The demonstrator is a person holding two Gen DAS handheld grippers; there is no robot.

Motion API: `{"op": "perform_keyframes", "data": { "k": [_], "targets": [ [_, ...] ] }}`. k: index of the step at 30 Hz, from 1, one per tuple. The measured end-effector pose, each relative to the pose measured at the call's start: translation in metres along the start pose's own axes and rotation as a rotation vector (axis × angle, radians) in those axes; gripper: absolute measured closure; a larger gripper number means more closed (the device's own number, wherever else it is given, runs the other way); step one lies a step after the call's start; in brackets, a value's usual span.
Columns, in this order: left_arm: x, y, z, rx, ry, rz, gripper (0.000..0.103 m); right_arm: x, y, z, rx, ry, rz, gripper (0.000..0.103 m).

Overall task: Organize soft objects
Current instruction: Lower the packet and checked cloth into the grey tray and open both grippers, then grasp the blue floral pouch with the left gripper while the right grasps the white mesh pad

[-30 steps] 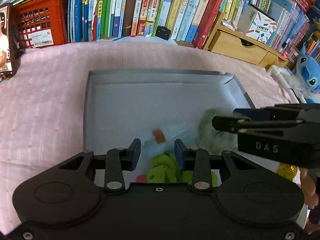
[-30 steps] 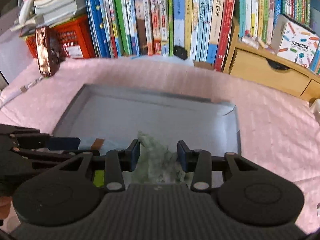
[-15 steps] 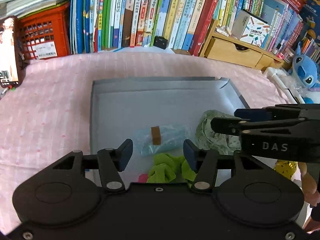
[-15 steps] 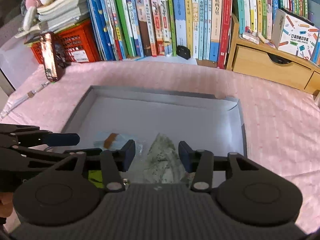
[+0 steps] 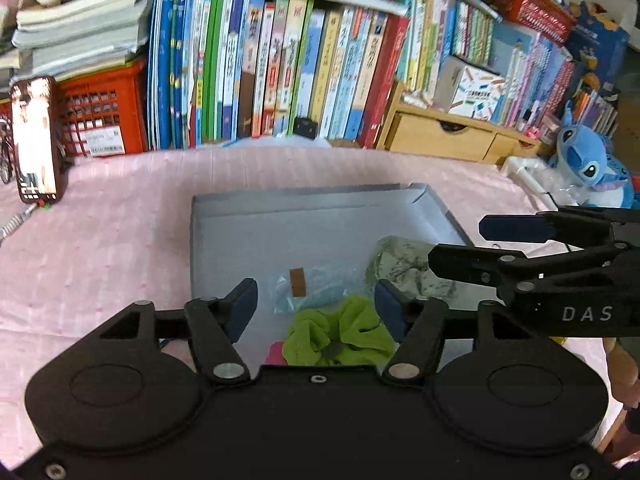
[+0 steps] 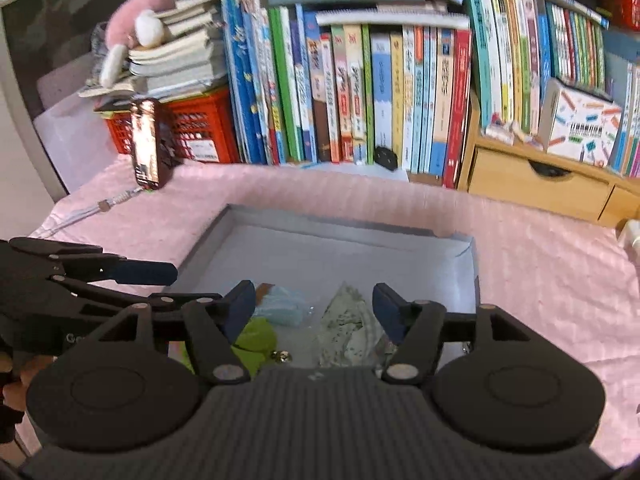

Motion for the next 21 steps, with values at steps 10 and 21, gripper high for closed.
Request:
{"op": "perform_keyframes", "data": {
  "k": [10,21],
  "targets": [
    [0.004,0.043,0.015,0.076,-0.027,0.02,0.033,-0.021,0.037,0.013,0.062,0.03,-0.06,0.019],
    [-0.026,0.079,0.038,0.105,-0.055,-0.05,0.022,-0.025,0.05,0.03,-0.021,0.024,-0.122,0.017]
  ]
}}
Point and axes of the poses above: each gripper's, at about its wrist camera, not at the fingertips, and y roughly against the way its jaws point, x to its right, z to its underside, the point moved 5 cm from there along -y, roughly the way its jaws point
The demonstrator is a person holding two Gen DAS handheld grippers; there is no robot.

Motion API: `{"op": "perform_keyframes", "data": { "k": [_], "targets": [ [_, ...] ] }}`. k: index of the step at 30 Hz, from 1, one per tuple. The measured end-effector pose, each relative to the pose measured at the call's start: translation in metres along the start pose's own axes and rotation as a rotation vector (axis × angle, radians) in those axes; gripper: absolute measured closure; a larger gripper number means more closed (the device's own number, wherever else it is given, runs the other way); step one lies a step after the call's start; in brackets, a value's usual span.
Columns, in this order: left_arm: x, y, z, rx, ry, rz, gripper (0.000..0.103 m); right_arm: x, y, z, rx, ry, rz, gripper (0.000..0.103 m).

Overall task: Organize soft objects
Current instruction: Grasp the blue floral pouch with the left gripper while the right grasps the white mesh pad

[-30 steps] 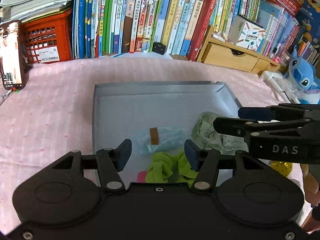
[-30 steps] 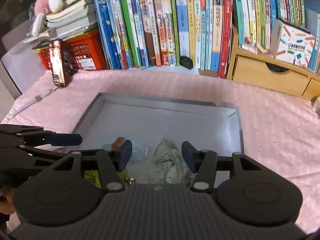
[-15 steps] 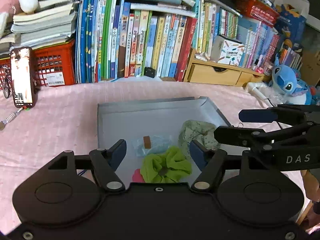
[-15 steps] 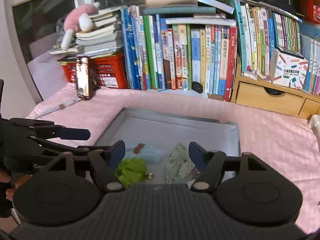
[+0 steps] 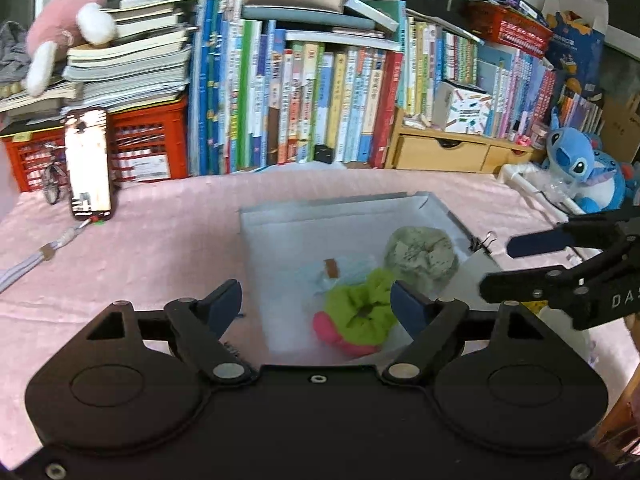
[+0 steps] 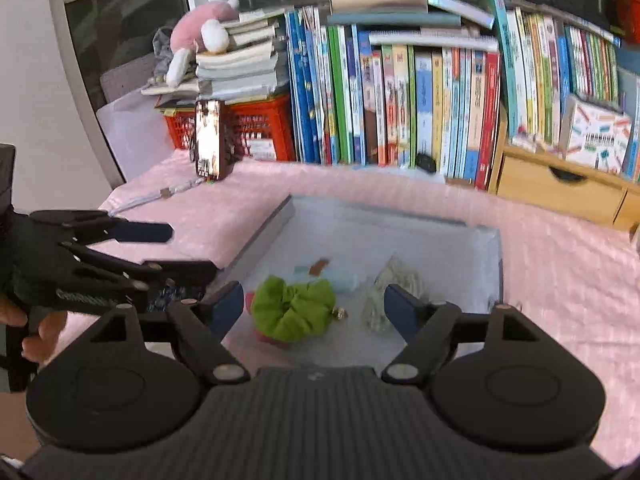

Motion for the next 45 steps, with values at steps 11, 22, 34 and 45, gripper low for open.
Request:
{"op": "perform_keyframes", "data": {
  "k": [11,22,34,45],
  "targets": [
    [-0.05,0.002,0.027,-0.057,0.072,-0.083,0.022,0.004,-0.018,0.018,-0.224,-0.07,-0.022,0.013],
    [-0.08,0.0,0.073,-0.091,0.047,-0.136,0.021,0.005,-0.047,0.026,-0.447,-0.131,0.055,0.015],
    [-0.086,-0.017,0.097,-0.114,0.128,-0.045,0.021,0.001,-0.068,0.034,-0.524,-0.13,0.148,0.032],
    [-0.087,-0.036,0.099,-0.111,0.179,-0.084,0.029,-0.008,-0.085,0.044,-0.56,-0.042,0.208,0.035]
  ]
}}
Point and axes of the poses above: each gripper's, at about its wrist camera, not at the fingertips, and y roughly against the way its jaws point, x to its right, z to its underside, the point moved 5 cm from there along -y, roughly the way its jaws point
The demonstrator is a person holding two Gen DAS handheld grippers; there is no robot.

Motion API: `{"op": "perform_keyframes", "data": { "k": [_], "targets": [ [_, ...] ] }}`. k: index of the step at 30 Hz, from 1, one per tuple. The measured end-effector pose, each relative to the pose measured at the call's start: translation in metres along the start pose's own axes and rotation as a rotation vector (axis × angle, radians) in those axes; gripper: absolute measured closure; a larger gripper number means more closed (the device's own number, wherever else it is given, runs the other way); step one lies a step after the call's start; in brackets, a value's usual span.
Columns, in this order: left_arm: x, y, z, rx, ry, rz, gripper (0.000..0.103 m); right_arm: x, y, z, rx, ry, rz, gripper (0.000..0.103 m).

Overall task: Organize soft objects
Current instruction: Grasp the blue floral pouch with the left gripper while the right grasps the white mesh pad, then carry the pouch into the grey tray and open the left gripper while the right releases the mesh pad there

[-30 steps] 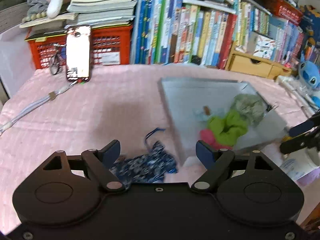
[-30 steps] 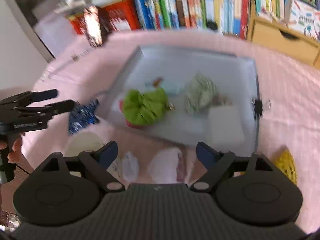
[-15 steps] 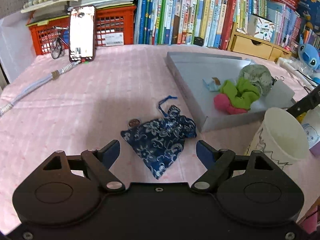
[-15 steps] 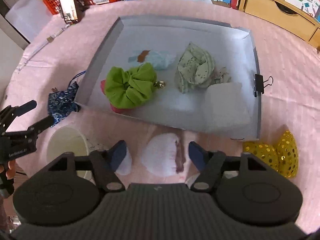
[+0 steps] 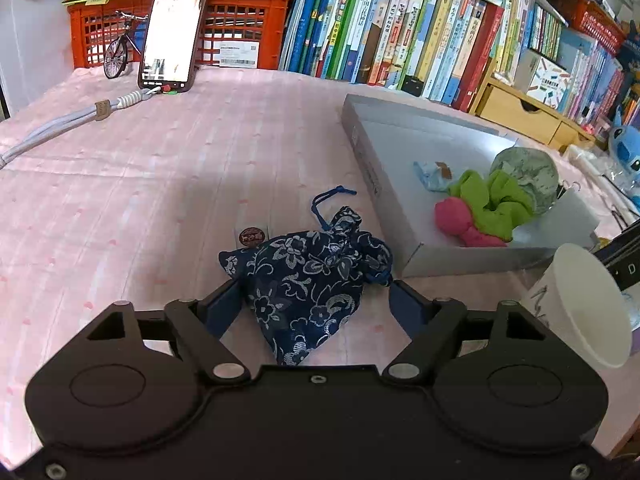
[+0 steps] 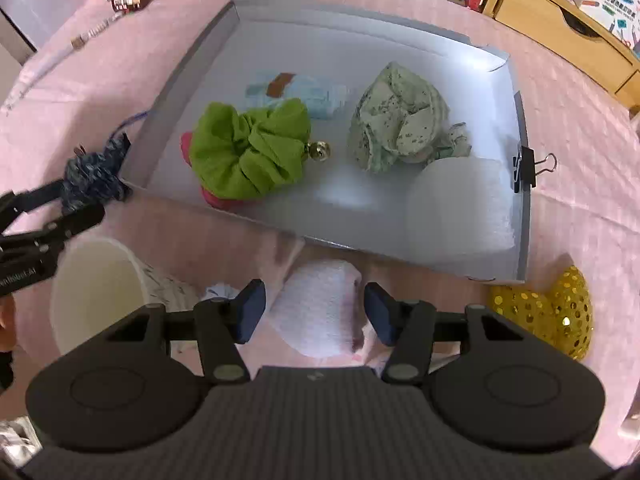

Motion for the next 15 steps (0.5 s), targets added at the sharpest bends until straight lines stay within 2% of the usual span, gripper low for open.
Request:
{"op": "perform_keyframes", "data": {
  "k": [2,3,4,7,15],
  "targets": [
    [0.001,0.0,0.001,0.005,-0.002,-0.014,0.035,-0.003,-0.003,0.0,-0.004,0.014,0.008,0.036],
    [0.001,0.0,0.002,0.009,-0.003,-0.022,0.042,-0.004,-0.004,0.0,-0.006,0.016,0.007,0.039],
    [0.001,0.0,0.002,0.014,-0.006,-0.032,0.045,-0.005,-0.004,0.0,-0.006,0.016,0.005,0.04],
    [0.0,0.002,0.002,0.029,-0.002,-0.026,0.054,-0.007,-0.003,0.0,0.005,0.029,0.01,0.053],
    [0.002,0.019,-0.005,0.066,0.003,-0.013,0.061,-0.011,0.014,0.001,0.064,0.045,-0.013,0.06]
  ]
}}
Point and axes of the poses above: each gripper's, at about its wrist camera, not at the fingertips, and y roughly against the way its jaws point, x to its right, z to its underside, the point moved 5 cm from there along -y, roughly the way its jaws point
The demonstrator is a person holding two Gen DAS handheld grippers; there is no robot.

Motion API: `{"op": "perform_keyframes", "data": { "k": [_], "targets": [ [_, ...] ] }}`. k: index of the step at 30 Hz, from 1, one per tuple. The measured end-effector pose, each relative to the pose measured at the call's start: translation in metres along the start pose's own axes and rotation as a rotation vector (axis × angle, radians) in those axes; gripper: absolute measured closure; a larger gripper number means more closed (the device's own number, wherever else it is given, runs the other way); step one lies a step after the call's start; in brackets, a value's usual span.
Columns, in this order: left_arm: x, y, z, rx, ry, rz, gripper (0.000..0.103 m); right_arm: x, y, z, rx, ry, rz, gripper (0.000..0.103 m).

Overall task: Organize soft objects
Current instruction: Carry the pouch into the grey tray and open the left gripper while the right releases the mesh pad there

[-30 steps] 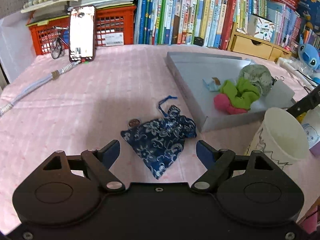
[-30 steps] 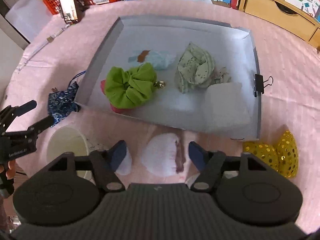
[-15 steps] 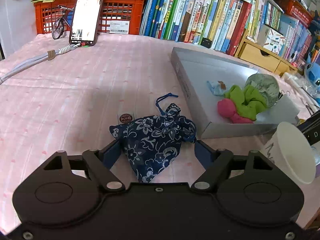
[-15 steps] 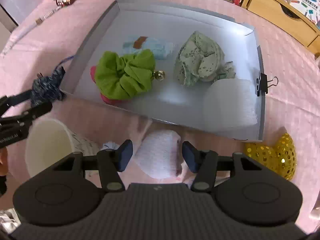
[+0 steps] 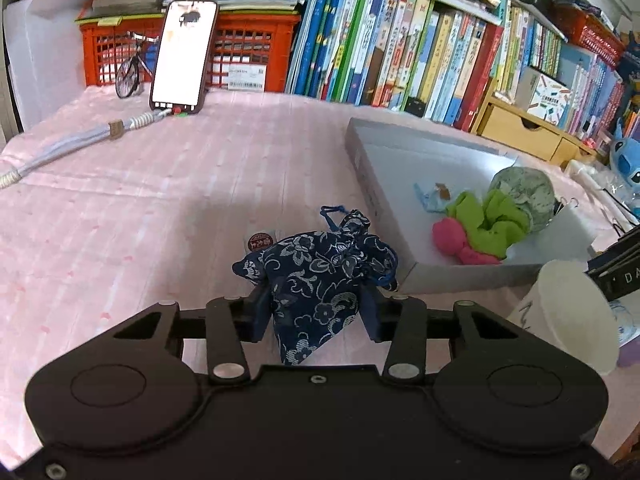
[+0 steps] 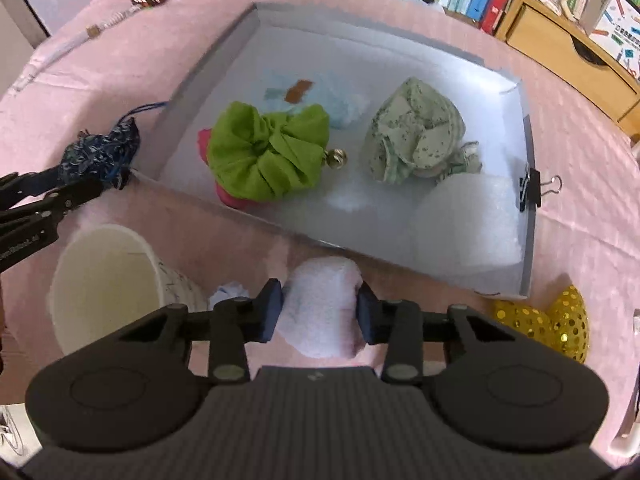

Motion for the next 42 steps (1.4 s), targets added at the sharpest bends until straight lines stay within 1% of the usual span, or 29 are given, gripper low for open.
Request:
{"op": "perform_keyframes", "data": {
  "k": [6,11,14,18,23,31,35,38,42],
  "targets": [
    [0.003,0.021,-0.015,0.049,-0.003,0.012,0.062,0.004,0.016,-0.005,0.048,-0.013,-0.035,0.06],
    [0.008,0.036,-0.032,0.082,-0.009,0.044,0.062,0.012,0.03,-0.012,0.096,-0.036,-0.065,0.06],
    [0.016,0.04,-0.041,0.093,-0.011,0.066,0.062,0.02,0.04,-0.016,0.131,-0.067,-0.086,0.06],
    [0.036,0.039,-0.052,0.102,-0.017,0.105,0.062,0.033,0.053,-0.022,0.183,-0.107,-0.106,0.06],
    [0.066,0.031,-0.067,0.097,-0.03,0.161,0.062,0.048,0.065,-0.029,0.232,-0.162,-0.123,0.06],
    [0.102,0.012,-0.09,0.059,-0.037,0.216,0.062,0.077,0.073,-0.037,0.29,-0.252,-0.126,0.06],
    [0.115,-0.003,-0.101,0.036,-0.043,0.227,0.062,0.09,0.073,-0.041,0.321,-0.288,-0.12,0.06],
    [0.123,-0.017,-0.11,0.016,-0.048,0.221,0.062,0.099,0.07,-0.048,0.353,-0.315,-0.109,0.06],
    [0.131,-0.037,-0.12,-0.009,-0.05,0.204,0.062,0.111,0.064,-0.059,0.373,-0.359,-0.131,0.06]
  ]
}}
Point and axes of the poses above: each gripper's, at about its wrist camera, not at the fingertips, and y roughly against the way its jaws point, x to its right, z to its underside, the point moved 5 cm from there along -y, roughly the way its jaws point
